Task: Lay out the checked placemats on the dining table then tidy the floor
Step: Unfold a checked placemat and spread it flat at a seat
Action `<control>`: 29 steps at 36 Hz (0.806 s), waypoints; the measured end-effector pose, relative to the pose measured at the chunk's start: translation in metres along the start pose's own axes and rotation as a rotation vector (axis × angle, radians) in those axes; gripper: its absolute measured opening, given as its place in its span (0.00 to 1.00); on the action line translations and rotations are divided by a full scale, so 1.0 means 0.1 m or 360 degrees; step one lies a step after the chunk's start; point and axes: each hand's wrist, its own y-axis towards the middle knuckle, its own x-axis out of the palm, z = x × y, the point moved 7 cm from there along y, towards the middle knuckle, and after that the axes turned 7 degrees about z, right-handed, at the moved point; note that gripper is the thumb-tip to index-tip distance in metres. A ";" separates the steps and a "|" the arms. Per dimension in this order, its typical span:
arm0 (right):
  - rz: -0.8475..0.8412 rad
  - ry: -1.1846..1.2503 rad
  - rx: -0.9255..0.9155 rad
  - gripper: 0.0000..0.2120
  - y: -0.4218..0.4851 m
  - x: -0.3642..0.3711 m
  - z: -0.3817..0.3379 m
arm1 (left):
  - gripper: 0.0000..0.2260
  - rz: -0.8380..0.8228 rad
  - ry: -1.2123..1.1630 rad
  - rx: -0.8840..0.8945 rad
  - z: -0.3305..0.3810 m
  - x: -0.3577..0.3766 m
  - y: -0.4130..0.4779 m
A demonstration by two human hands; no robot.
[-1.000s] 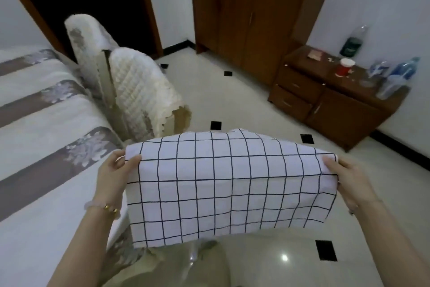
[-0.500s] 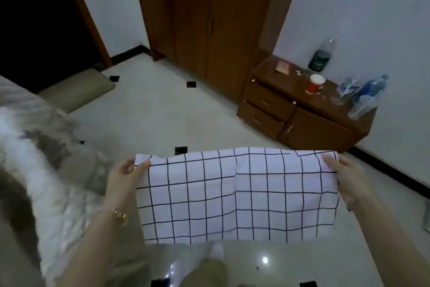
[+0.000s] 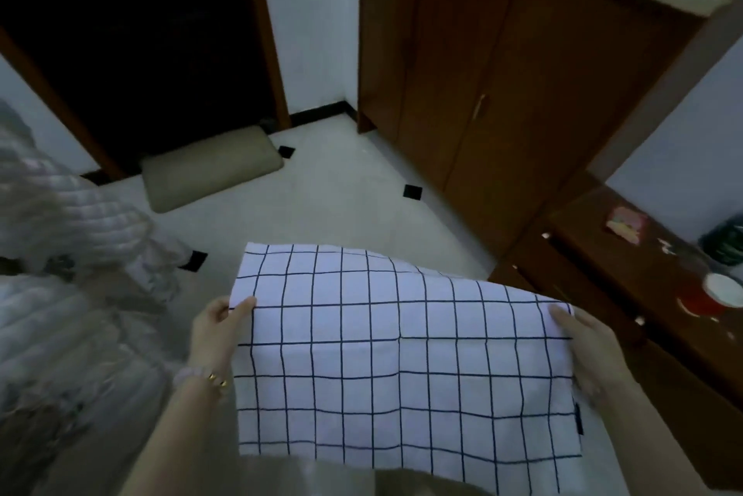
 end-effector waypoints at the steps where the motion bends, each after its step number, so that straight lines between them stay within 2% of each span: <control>1: -0.0050 -0.0025 -0.0008 0.06 0.19 0.18 -0.09 | 0.06 0.0044 -0.0003 -0.0021 0.03 0.02 0.11; 7: -0.0393 -0.0151 -0.0074 0.06 1.14 1.41 -0.83 | 0.05 0.0279 -0.0085 -0.0134 0.35 0.04 0.71; 11: -0.0610 -0.0243 -0.0158 0.05 1.54 2.32 -1.43 | 0.08 0.0507 -0.0119 -0.0226 0.54 -0.15 1.14; 17: -0.0784 -0.0320 -0.0239 0.06 1.93 3.46 -1.95 | 0.07 0.0761 -0.0202 -0.0281 0.70 -0.39 1.72; 26: -0.0998 -0.0521 -0.0270 0.08 2.31 5.24 -2.40 | 0.10 0.0852 -0.0294 -0.0395 0.84 -0.58 2.95; 29: -0.1066 -0.0516 -0.0312 0.08 2.32 5.92 -2.71 | 0.10 0.0906 -0.0282 -0.0334 1.03 -0.73 3.40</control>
